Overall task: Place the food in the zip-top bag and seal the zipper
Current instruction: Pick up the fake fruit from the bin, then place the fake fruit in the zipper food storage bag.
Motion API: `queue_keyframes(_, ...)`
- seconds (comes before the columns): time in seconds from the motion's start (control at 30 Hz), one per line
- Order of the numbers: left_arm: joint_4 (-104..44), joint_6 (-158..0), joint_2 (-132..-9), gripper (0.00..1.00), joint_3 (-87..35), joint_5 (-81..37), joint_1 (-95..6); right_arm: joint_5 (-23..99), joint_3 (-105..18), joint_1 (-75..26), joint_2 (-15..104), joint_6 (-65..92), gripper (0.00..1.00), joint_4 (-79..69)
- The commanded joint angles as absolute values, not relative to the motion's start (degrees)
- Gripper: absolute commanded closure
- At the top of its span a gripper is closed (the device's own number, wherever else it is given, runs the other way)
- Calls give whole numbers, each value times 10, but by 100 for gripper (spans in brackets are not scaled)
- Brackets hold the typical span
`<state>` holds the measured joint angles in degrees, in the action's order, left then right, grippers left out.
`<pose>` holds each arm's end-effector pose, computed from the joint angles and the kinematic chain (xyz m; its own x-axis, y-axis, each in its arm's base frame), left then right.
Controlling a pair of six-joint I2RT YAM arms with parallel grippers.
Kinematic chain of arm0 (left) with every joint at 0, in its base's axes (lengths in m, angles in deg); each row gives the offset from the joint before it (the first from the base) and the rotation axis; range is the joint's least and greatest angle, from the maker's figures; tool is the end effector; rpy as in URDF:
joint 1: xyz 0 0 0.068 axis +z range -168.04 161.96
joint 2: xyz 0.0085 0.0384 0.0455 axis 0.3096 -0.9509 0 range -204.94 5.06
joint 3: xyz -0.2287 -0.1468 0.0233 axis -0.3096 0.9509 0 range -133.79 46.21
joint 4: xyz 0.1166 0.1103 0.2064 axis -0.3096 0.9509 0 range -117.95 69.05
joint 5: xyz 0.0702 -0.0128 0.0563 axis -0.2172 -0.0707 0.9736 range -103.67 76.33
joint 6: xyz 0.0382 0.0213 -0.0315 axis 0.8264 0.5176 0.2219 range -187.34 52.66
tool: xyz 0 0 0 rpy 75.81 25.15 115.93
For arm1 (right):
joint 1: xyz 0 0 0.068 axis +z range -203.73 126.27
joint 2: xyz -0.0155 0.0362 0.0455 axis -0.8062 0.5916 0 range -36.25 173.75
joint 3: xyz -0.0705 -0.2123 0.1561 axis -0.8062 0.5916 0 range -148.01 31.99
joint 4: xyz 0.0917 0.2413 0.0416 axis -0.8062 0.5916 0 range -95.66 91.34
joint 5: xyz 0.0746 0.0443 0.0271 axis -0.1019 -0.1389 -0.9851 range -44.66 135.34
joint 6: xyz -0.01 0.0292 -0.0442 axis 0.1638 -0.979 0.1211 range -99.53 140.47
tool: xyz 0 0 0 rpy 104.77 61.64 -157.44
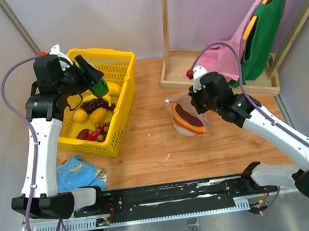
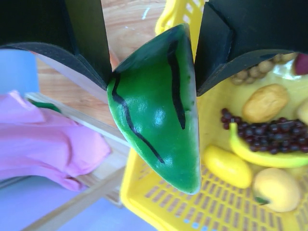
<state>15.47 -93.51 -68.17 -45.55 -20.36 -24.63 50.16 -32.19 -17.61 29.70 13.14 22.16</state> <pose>0.2541 -0.0336 0.4550 -0.4719 -0.3865 -0.7924 0.0122 0.8959 -0.4441 0.2072 0.1476 0.3528 -0.4630 -0.1805 -0.8678 -0.4731 0.8782 0.0698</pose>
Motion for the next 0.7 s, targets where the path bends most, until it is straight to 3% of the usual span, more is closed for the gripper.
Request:
queue_keyframes(0.0,128,-978,-654,90,-490,-312,-253,538,-301,-175,270,93,99,168)
queue_keyframes(0.2,58,-1040,-633,91,-436,-388,-305,543,-282,-176,268,63,99,133)
queue_keyframes(0.67,-237,-1178,-586,96,-218,-326,-496,517,-271,-176,301,-17,99,90)
